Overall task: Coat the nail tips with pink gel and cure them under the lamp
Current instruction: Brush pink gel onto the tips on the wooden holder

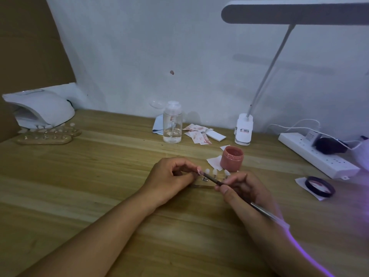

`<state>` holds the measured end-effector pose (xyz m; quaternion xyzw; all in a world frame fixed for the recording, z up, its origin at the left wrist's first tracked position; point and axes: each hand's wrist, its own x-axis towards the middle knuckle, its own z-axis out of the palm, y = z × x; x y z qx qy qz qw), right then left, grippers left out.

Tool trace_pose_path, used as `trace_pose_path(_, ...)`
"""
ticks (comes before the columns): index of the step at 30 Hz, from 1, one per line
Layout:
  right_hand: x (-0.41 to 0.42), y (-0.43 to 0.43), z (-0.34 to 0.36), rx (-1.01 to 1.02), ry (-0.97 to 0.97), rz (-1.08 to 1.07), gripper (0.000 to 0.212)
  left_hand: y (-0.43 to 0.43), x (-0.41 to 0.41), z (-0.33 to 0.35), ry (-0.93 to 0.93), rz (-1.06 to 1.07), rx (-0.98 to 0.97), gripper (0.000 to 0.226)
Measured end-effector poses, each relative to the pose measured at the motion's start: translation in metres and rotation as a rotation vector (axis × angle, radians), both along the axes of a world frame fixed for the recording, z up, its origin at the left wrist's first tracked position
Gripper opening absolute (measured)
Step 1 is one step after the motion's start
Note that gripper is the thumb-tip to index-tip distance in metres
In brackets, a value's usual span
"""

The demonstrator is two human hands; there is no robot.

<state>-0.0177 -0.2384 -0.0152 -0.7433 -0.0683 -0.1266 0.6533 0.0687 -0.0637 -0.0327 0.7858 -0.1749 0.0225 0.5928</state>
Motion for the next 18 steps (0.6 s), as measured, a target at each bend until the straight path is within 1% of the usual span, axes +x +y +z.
trace_pose_path(7, 0.0013, -0.0004, -0.0027, -0.043, -0.029, -0.021, 0.009, -0.0006, 0.0009, -0.0013, -0.006, -0.007, -0.013, 0.023)
trace_pose_path(9, 0.0021, -0.0009, -0.0039, -0.025, -0.036, -0.026, 0.009, -0.0008, 0.0014, -0.0019, -0.006, -0.008, -0.018, 0.023)
trace_pose_path(18, 0.0017, -0.0006, -0.0064, -0.007, -0.061, -0.044, 0.012, 0.0, 0.0016, -0.0019, -0.013, -0.017, -0.017, 0.017)
